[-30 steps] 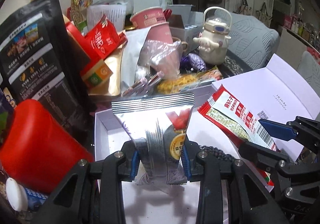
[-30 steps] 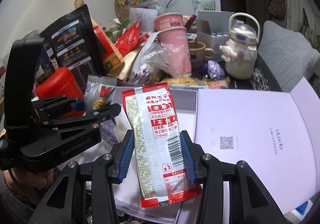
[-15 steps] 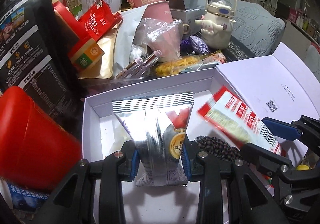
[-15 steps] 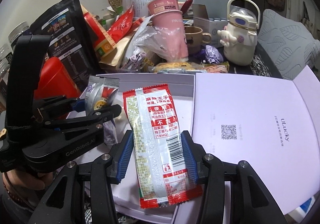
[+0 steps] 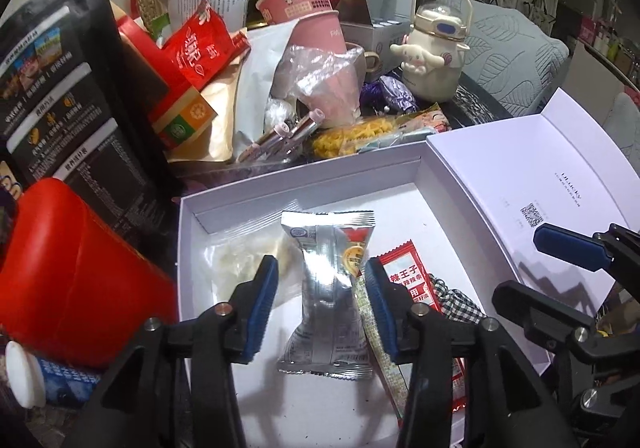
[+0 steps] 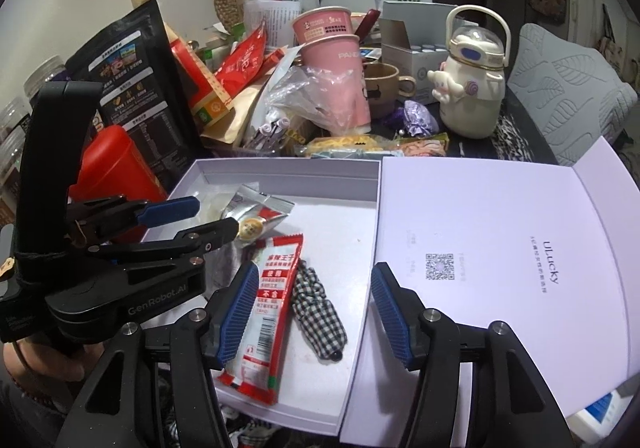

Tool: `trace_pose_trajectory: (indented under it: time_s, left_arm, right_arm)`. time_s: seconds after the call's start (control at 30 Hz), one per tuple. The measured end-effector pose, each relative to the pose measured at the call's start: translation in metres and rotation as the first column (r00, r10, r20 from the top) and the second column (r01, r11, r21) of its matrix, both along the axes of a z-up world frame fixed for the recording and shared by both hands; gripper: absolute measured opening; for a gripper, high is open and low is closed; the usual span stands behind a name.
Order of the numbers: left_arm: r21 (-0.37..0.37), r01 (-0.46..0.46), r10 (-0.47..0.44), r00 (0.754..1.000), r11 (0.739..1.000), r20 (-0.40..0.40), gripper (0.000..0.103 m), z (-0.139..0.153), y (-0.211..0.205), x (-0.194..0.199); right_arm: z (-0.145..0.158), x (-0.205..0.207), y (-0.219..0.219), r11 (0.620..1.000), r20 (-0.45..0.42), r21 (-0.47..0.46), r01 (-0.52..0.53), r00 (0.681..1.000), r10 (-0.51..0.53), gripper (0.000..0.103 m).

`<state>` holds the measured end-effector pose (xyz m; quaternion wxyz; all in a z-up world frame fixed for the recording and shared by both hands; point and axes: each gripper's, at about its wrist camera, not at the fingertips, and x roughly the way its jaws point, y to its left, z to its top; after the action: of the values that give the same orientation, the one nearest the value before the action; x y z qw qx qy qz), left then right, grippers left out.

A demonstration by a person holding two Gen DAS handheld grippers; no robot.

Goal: Organize soft objects
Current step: 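Open both grippers to drop the packets into the box, then withdraw both grippers from the box back over the table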

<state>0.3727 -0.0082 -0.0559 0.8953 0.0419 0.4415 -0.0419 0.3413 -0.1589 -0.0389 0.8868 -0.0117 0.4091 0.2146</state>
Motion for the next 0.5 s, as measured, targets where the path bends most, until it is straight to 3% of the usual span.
trace_pose_trajectory:
  time_s: [0.07, 0.5]
  left_arm:
    - [-0.008, 0.001, -0.001, 1.000, 1.000, 0.015, 0.061, 0.005, 0.001, -0.003]
    - [-0.039, -0.001, 0.008, 0.985, 0.999, 0.175, 0.062, 0.068, 0.015, -0.042]
  right_arm:
    - [0.005, -0.003, -0.001, 1.000, 0.008, 0.003, 0.002, 1.000, -0.002, 0.059]
    - [0.063, -0.041, -0.015, 0.999, 0.164, 0.045, 0.012, 0.986, -0.019, 0.060]
